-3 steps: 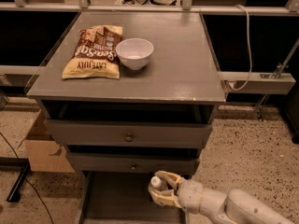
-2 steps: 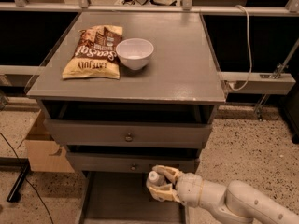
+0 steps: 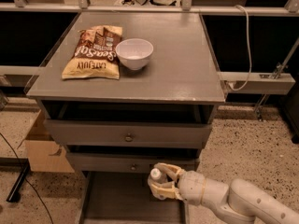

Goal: Pick blue plastic bottle from bottom drawer and place on counter

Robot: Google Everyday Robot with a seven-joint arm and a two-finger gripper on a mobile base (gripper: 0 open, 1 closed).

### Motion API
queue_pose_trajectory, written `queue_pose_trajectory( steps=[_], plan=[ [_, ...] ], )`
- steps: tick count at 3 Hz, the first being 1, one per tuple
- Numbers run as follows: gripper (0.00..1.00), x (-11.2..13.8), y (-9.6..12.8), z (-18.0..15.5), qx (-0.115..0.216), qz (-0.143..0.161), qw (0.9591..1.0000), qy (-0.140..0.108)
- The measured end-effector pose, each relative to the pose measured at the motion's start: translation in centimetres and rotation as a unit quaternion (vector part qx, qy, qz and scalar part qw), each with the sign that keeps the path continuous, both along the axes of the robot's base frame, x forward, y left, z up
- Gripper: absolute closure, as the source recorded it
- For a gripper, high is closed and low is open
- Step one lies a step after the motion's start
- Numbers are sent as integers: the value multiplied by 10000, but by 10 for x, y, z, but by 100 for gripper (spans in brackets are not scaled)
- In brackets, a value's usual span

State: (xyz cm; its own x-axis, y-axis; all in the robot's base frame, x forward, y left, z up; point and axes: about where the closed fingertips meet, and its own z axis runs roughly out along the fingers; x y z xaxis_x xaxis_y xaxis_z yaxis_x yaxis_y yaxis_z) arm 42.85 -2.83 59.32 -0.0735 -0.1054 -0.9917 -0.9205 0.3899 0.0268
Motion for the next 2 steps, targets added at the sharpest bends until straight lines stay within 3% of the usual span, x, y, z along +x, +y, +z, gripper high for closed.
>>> queue_pose_trajectory(
  steps=[1, 2],
  plan=[
    [100, 7, -12, 23, 38, -52, 10000, -55],
    [100, 24, -34, 73, -4, -110, 9998, -168]
  ],
)
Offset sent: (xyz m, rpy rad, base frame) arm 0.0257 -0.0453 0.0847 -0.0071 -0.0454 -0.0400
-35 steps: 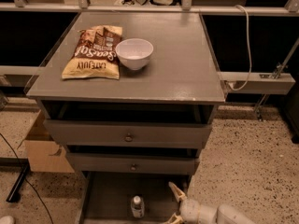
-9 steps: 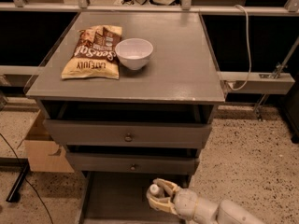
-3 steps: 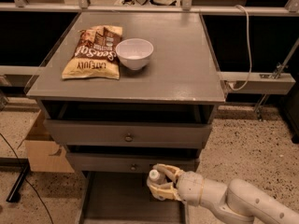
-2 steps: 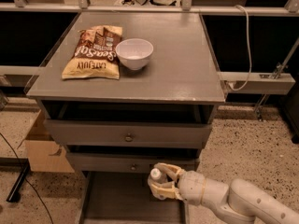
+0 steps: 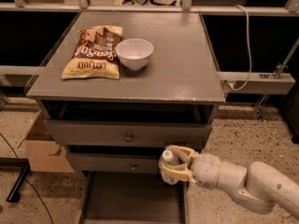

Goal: Pick blue plastic bottle from bottom drawer and place on counter

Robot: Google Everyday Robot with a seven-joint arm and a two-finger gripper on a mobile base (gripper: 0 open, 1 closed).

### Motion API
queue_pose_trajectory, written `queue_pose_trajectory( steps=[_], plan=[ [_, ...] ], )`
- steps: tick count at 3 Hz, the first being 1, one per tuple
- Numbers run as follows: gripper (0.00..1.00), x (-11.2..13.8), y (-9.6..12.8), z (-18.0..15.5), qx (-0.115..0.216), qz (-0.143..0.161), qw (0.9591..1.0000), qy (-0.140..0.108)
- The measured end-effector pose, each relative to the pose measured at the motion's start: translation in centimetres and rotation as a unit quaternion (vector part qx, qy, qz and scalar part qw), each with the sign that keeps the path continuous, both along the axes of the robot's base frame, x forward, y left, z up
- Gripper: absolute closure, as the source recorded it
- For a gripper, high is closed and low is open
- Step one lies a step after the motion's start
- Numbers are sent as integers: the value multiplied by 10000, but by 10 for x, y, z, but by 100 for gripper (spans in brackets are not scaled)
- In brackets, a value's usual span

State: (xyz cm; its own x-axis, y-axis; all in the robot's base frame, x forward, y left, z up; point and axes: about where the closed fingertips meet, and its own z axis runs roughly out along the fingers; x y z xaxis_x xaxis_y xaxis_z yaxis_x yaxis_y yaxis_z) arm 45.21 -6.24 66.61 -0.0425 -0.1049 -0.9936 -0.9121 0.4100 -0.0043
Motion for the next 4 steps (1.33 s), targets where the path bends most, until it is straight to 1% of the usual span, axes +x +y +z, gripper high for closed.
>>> queue_pose_trajectory(
  steps=[1, 2, 3, 4],
  plan=[
    [100, 0, 0, 0, 0, 2, 10000, 4],
    [100, -4, 3, 17, -69, 140, 9999, -5],
    [100, -4, 0, 65, -180, 306, 9993, -151],
    [100, -4, -1, 71, -189, 304, 9992, -166]
  ],
)
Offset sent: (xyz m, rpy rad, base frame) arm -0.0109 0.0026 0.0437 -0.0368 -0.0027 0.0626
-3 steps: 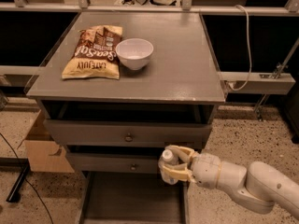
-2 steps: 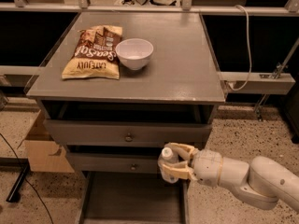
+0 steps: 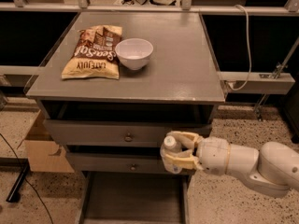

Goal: Pick blue plastic bottle from bottom drawer and place on counter

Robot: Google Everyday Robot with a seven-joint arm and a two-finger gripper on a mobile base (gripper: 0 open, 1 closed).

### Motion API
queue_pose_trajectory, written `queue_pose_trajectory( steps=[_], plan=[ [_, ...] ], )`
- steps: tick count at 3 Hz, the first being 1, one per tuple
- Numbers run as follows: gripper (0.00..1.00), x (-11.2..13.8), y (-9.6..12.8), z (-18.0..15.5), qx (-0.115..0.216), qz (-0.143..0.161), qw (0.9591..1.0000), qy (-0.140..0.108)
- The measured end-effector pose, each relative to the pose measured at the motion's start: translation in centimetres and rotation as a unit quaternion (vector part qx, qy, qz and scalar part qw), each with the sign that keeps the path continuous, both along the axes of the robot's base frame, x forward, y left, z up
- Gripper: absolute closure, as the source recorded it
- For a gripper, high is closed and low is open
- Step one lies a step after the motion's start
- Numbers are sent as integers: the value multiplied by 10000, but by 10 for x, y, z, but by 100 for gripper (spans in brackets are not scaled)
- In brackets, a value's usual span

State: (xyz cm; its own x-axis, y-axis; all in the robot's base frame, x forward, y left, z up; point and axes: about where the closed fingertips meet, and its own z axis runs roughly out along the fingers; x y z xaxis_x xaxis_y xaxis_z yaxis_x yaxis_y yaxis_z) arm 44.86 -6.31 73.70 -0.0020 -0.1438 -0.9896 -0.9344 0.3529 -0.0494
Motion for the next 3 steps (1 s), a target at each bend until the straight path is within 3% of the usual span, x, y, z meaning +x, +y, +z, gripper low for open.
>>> queue_pose_trajectory(
  steps=[1, 2, 3],
  plan=[
    [100, 2, -4, 15, -19, -16, 10000, -36],
    [100, 8, -12, 54, -88, 3, 9999, -110],
    [100, 8, -11, 53, -95, 7, 9999, -93]
  ],
)
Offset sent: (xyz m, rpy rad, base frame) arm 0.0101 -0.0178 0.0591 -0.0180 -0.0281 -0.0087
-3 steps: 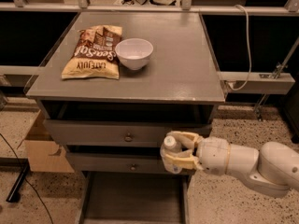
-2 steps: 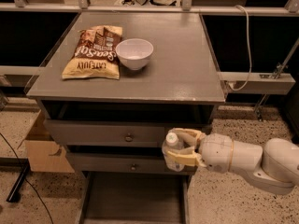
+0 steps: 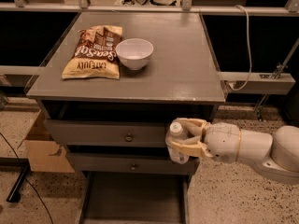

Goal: Pick blue plastic bottle from bottom drawer and place on counter

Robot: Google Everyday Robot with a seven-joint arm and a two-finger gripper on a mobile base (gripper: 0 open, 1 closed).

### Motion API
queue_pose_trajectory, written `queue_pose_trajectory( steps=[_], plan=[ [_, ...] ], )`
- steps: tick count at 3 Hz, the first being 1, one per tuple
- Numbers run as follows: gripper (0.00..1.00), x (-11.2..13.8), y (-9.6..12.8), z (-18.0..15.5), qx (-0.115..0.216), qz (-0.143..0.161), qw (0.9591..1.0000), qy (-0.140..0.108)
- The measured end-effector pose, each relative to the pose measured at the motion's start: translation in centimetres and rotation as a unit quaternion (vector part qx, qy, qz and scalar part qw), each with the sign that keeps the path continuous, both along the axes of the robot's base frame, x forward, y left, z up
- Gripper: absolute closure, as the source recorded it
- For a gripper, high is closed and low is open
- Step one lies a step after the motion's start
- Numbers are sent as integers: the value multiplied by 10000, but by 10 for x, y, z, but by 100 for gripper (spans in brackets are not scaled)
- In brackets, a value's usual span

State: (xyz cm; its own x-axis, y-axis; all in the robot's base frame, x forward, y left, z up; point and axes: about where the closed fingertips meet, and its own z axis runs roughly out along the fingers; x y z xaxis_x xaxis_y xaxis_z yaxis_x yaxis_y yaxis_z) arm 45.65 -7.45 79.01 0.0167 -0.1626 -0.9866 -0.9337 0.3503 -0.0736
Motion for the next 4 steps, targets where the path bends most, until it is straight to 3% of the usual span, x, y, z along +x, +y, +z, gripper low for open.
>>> queue_pose_trajectory(
  steps=[1, 2, 3, 4],
  plan=[
    [100, 1, -9, 15, 1, -62, 10000, -34],
    [100, 6, -31, 86, -183, -197, 9989, -391],
    [100, 6, -31, 86, -183, -197, 9989, -391],
    [100, 15, -33, 100, 38, 66, 10000, 4]
  ],
)
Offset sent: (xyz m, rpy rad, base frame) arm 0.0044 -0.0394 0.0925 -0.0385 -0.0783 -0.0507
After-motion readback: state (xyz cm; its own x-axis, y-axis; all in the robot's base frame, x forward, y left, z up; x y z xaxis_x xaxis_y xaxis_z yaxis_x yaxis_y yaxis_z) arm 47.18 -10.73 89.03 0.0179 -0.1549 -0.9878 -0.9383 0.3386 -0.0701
